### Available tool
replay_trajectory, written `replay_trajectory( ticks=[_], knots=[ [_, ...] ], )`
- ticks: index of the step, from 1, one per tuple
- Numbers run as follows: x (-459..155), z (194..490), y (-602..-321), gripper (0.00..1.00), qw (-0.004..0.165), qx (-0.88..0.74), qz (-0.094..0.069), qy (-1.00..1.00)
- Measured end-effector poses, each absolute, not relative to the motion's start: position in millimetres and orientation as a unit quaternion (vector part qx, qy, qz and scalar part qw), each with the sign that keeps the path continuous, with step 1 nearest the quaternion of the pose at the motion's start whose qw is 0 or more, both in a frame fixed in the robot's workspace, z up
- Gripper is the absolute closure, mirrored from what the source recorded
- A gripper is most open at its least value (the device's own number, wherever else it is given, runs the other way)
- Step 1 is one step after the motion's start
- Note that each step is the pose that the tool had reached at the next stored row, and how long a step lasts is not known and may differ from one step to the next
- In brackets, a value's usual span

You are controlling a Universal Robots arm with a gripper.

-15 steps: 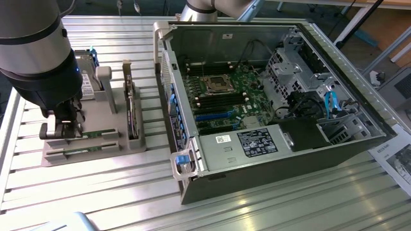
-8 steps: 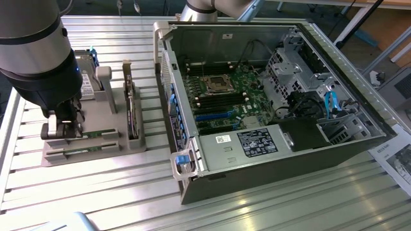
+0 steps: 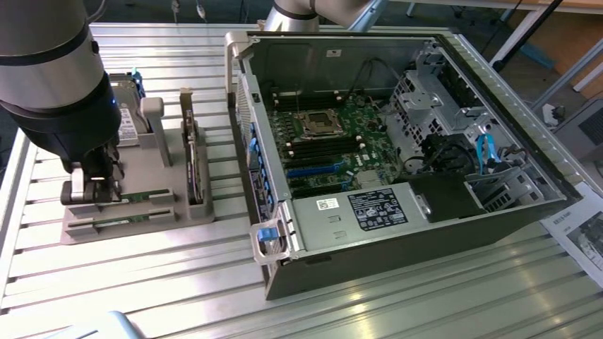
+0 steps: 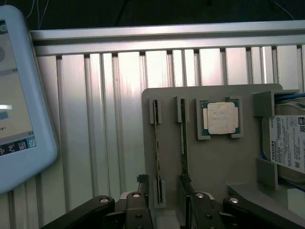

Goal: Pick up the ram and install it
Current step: 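Pick up the ram and move it above insertion slot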

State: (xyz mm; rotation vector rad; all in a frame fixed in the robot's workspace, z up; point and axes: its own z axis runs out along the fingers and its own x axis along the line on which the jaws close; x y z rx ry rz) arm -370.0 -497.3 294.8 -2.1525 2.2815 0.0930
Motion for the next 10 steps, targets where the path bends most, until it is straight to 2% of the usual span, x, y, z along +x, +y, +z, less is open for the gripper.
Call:
replay_trajectory(
  ticks=[10],
  knots=[
    [-370.0, 282.4, -497.2, 0.62, 0.002, -0.686, 0.03, 0.727]
  ],
)
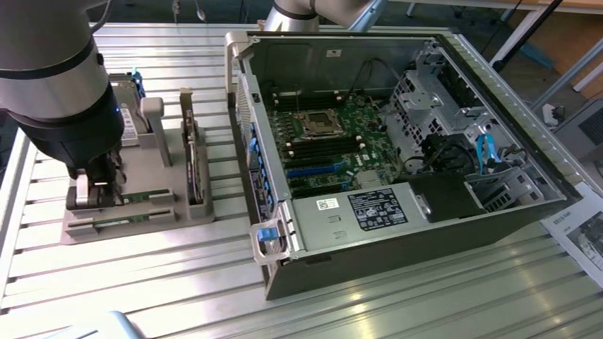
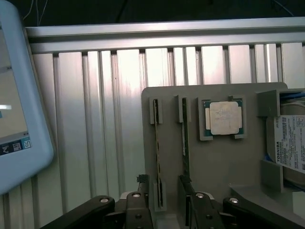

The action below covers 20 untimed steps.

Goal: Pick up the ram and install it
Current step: 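Pick up the ram and move it above insertion slot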

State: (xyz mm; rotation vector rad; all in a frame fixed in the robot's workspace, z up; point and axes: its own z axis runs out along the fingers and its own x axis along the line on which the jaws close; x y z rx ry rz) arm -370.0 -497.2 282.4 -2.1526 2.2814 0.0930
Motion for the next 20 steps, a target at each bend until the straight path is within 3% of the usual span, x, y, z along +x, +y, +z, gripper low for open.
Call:
replay_trajectory(
  ticks=[20],
  knots=[
    [-370.0, 253.4, -497.3, 0.62, 0.002, -0.686, 0.03, 0.727]
  ],
)
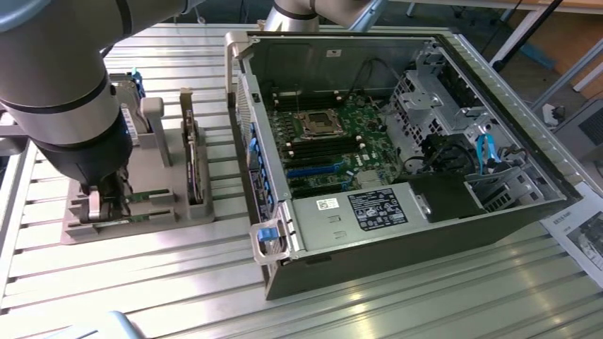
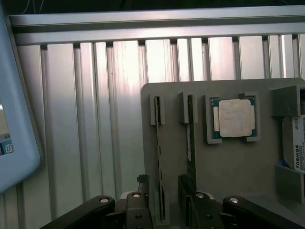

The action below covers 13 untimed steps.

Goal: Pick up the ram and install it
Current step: 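Pick up the ram and move it above insertion slot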

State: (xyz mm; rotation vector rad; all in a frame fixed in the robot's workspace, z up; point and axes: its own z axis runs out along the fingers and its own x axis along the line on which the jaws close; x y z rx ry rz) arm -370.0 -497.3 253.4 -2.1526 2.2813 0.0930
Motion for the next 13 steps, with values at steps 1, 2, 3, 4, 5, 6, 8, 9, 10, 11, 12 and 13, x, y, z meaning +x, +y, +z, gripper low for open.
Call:
replay_trajectory(
  ticks=[1, 2, 3, 4, 5, 6, 8, 9, 10, 11, 12, 13],
  knots=[
    [-370.0, 252.2, -497.3, 0.62, 0.002, -0.686, 0.03, 0.727],
    [-370.0, 250.4, -497.3, 0.62, 0.002, -0.686, 0.03, 0.727],
    [-370.0, 247.9, -497.3, 0.62, 0.002, -0.686, 0.03, 0.727],
    [-370.0, 246.1, -497.3, 0.62, 0.002, -0.686, 0.03, 0.727],
    [-370.0, 244.6, -497.3, 0.62, 0.002, -0.686, 0.03, 0.727],
    [-370.0, 242.9, -497.3, 0.62, 0.002, -0.686, 0.03, 0.727],
    [-370.0, 239.7, -497.3, 0.62, 0.002, -0.686, 0.03, 0.727],
    [-370.0, 238.0, -497.3, 0.62, 0.002, -0.686, 0.03, 0.727],
    [-370.0, 234.9, -497.3, 0.62, 0.002, -0.686, 0.03, 0.727],
    [-370.0, 229.7, -497.3, 0.62, 0.002, -0.686, 0.03, 0.727],
    [-370.0, 225.9, -497.4, 0.62, 0.002, -0.686, 0.03, 0.727],
    [-370.0, 223.9, -497.4, 0.62, 0.002, -0.686, 0.03, 0.727]
  ],
)
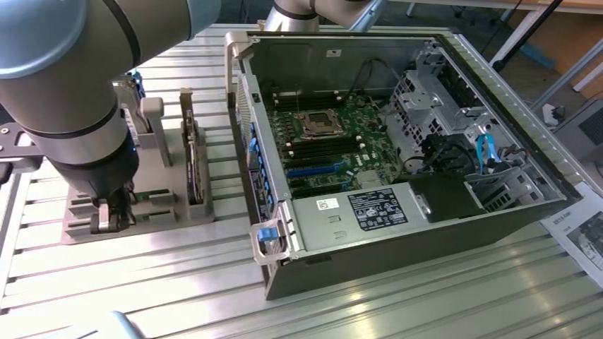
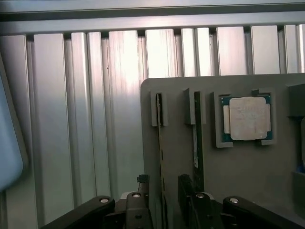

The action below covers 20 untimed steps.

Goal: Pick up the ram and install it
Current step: 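Pick up the ram and move it above insertion slot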

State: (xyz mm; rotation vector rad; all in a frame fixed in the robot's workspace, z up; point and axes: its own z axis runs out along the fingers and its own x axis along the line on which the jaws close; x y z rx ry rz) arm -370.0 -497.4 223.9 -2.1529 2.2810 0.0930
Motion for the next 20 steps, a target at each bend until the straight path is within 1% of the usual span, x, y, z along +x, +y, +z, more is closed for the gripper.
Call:
replay_trajectory(
  ticks=[10, 20],
  knots=[
    [-370.0, 207.6, -497.4, 0.62, 0.002, -0.686, 0.03, 0.727],
    [-370.0, 206.0, -496.5, 0.62, 0.002, -0.686, 0.03, 0.727]
  ],
)
